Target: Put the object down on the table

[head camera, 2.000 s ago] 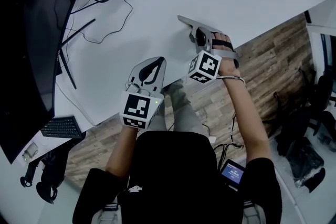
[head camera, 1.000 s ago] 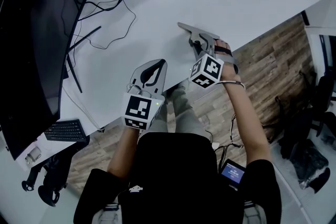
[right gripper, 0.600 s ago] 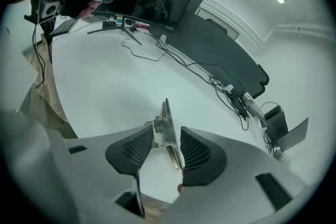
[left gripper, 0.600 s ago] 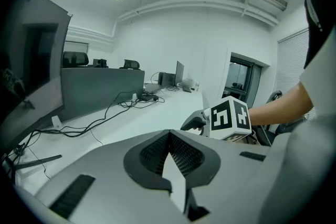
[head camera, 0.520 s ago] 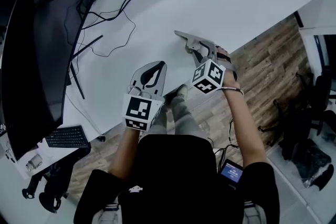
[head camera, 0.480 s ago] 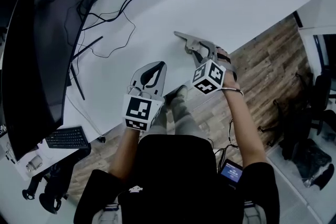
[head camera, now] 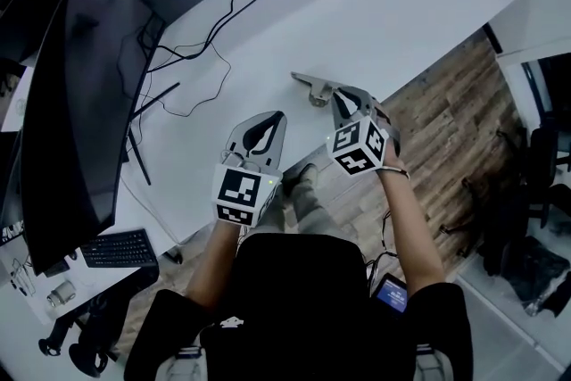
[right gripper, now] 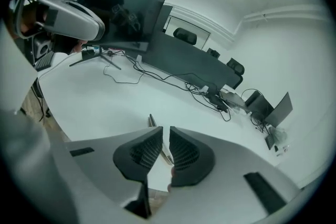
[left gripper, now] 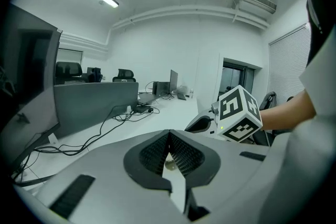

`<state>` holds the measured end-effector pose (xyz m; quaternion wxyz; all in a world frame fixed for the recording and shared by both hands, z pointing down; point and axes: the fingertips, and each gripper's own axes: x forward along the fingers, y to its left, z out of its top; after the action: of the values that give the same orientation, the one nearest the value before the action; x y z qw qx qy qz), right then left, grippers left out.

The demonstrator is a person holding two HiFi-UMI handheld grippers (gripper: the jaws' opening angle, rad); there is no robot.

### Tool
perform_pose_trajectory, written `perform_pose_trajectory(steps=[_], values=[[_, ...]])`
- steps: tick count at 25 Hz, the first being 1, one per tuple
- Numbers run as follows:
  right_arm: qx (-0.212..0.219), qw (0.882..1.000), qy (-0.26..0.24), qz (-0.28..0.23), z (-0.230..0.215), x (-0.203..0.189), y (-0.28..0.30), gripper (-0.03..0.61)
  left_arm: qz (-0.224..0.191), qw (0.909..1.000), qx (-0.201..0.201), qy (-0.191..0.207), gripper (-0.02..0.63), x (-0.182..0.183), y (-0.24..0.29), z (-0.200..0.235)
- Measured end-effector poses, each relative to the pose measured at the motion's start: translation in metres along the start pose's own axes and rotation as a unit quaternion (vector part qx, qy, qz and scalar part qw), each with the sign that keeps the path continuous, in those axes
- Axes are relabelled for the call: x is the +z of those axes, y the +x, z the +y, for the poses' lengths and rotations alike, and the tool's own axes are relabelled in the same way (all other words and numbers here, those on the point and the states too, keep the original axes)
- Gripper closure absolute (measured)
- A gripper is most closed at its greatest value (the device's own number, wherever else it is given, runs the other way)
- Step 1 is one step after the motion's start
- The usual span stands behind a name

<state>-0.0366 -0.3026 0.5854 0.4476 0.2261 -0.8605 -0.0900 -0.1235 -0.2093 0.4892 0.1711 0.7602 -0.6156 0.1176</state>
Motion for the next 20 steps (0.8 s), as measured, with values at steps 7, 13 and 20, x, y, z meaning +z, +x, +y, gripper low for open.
perform_pose_trajectory(steps=[7, 13, 20], values=[[-0.038, 0.997, 0.059, -0.039, -0.027, 0.016, -0.042, 0.549, -0.017, 0.9996, -0.009, 0.022, 0.600, 0.025, -0.009, -0.007], [-0.061, 0.987, 0.113, -0.101, -0.046, 0.043, -0.082, 0.554, -0.039, 0.9980, -0.008, 0.049, 0.600, 0.052, -0.021, -0.008], [-0.085, 0.967, 0.165, -0.174, -0.064, 0.073, -0.137, 0.554, -0.066, 0.9942, -0.002, 0.085, 0.600, 0.084, -0.034, -0.008]])
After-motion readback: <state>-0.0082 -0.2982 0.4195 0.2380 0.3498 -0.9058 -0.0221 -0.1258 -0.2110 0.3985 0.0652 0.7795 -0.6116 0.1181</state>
